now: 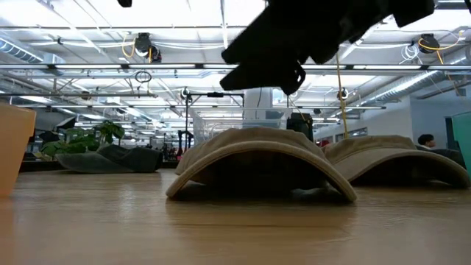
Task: Pick & Place hat
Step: Put the left brown cap into the transparent bin
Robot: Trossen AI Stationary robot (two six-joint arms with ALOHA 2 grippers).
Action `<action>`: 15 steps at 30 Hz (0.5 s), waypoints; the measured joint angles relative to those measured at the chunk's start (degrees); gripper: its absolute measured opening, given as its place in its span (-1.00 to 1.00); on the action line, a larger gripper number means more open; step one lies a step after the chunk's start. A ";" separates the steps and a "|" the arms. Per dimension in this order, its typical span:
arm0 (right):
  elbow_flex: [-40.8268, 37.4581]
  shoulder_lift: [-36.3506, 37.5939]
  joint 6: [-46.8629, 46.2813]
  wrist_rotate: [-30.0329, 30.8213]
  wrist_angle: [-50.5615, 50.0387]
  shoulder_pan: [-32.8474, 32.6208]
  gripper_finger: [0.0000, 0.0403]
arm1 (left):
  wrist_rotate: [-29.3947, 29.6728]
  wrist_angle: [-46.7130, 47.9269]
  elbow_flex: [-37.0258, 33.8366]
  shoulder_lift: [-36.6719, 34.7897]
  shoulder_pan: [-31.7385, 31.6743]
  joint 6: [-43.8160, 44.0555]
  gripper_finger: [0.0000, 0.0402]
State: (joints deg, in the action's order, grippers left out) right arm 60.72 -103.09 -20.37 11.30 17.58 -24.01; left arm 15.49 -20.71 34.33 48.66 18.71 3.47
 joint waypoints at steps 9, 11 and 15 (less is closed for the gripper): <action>-1.18 -0.23 -1.42 6.91 -5.75 -0.80 0.05 | 0.11 -0.17 0.00 0.00 2.10 1.01 -0.49; -1.95 -0.23 -1.25 9.48 -5.66 -0.78 0.05 | 0.11 -0.22 0.00 0.00 2.43 1.67 -0.49; -3.29 -0.23 -3.22 11.18 -5.65 -0.39 0.05 | 0.41 -0.65 0.00 0.00 3.14 1.81 -0.49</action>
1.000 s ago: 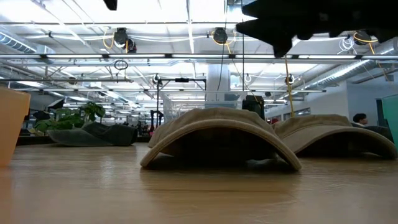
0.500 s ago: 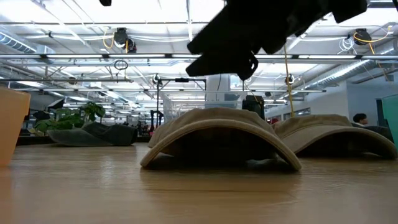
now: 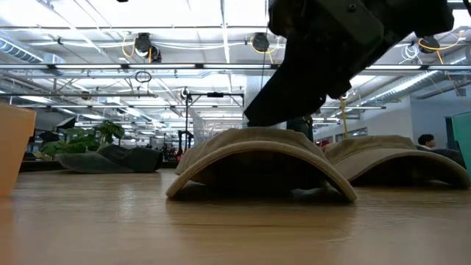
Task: Pick & Place hat
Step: Put the left brown cap into the transparent bin
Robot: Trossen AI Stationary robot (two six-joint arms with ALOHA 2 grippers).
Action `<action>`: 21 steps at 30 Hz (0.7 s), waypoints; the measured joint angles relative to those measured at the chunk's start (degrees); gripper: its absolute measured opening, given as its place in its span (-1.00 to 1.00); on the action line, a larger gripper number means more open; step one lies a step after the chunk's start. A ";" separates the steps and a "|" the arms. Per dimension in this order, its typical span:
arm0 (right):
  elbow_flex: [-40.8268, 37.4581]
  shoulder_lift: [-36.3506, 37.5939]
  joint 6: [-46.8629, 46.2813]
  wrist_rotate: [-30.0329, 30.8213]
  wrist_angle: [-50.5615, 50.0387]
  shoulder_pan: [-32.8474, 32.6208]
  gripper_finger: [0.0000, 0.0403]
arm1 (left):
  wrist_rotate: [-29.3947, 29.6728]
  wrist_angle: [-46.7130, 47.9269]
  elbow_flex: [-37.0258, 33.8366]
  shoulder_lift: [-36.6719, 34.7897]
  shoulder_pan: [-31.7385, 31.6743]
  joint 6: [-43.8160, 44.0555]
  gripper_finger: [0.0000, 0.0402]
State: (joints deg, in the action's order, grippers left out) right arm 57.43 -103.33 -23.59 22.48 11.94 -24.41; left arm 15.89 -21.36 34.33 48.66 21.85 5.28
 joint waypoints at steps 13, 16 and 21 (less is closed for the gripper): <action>-3.83 0.09 -4.22 -0.15 0.56 0.40 -0.11 | 2.76 0.06 0.00 0.00 0.33 -1.76 -0.49; -3.91 0.09 -3.05 -0.13 0.84 0.46 -0.29 | 2.76 0.09 0.00 0.00 0.33 -1.95 -0.49; -3.97 0.09 1.77 -0.22 3.61 0.37 -0.68 | 2.76 0.09 0.00 0.00 0.33 -1.99 -0.49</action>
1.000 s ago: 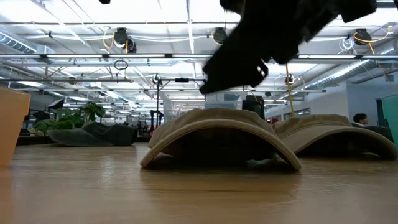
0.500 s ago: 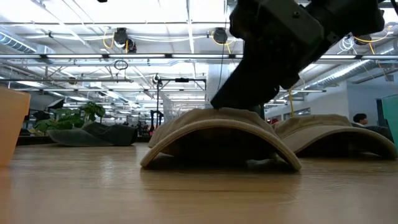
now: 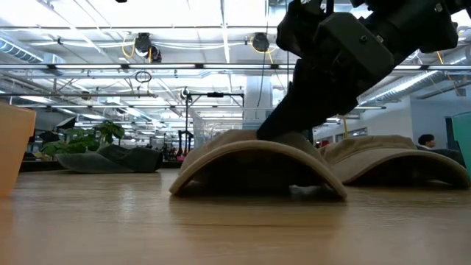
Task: Pick & Place hat
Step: Put the left brown cap into the transparent bin
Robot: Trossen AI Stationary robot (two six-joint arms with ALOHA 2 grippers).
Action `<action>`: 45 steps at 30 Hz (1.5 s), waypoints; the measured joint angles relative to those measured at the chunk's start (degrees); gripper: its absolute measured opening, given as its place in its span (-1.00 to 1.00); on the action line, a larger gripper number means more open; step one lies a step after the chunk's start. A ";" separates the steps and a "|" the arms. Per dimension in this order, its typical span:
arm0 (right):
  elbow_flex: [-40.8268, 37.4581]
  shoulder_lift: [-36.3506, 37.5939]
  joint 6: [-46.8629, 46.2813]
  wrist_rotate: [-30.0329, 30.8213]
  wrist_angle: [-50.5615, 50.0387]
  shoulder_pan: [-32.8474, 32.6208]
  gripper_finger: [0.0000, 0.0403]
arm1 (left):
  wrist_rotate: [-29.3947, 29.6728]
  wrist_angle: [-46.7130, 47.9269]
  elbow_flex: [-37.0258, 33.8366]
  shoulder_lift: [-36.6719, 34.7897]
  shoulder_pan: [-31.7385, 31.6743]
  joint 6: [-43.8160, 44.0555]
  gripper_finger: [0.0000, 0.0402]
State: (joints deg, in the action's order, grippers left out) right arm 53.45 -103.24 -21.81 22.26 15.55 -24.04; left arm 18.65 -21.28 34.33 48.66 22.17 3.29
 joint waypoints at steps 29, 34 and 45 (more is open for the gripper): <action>4.90 11.48 13.68 -9.09 5.67 4.71 -0.76 | 2.45 0.84 0.00 0.00 -0.02 -4.56 -0.49; 4.92 2.97 6.39 -9.07 11.85 0.43 -0.48 | 2.47 1.49 0.00 0.00 -0.02 -4.64 -0.49; 4.98 -9.14 -3.18 -8.69 24.65 -5.39 -0.02 | 2.47 1.30 0.00 0.00 -0.02 -3.96 -0.49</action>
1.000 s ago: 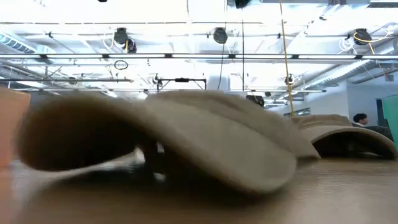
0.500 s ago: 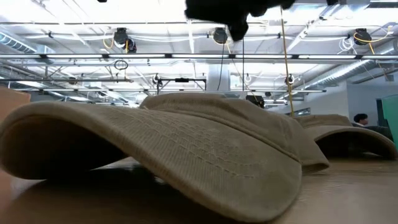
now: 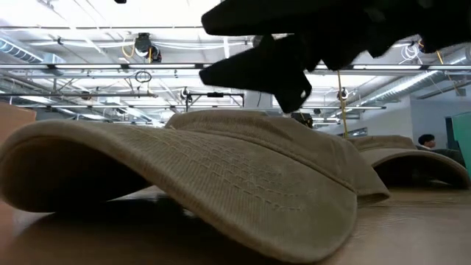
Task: Pick & Place hat
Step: Put the left brown cap into the transparent bin
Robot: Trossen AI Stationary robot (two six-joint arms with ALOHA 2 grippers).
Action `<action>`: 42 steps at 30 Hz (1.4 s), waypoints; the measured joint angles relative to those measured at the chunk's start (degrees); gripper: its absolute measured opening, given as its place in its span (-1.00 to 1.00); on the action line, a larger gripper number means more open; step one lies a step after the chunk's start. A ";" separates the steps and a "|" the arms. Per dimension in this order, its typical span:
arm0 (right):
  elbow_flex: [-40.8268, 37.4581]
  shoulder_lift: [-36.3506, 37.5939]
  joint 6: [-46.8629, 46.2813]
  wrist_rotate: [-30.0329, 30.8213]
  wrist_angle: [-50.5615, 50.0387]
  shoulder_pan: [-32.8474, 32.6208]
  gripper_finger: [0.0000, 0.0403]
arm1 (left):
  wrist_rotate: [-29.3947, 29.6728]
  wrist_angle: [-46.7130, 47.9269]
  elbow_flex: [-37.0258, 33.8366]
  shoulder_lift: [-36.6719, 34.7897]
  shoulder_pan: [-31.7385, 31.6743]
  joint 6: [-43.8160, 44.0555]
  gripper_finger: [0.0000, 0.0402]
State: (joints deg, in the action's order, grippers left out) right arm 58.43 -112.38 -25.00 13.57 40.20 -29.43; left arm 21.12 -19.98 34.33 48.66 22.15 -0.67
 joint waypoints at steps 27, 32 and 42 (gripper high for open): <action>0.00 -3.73 5.61 9.33 -5.30 -0.58 -0.82 | 0.02 0.43 0.00 0.00 0.00 0.94 -0.49; 0.00 -3.73 6.44 10.61 -5.29 -0.42 -0.95 | 0.04 0.43 0.00 0.00 0.00 0.74 -0.49; 0.00 -3.37 14.86 7.58 0.83 -0.28 -1.00 | 0.24 0.51 0.00 0.02 -0.02 0.44 -0.49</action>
State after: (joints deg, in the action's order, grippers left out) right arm 58.43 -115.75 -10.13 21.15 41.02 -29.71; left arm 21.36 -19.47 34.33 48.68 22.13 -0.22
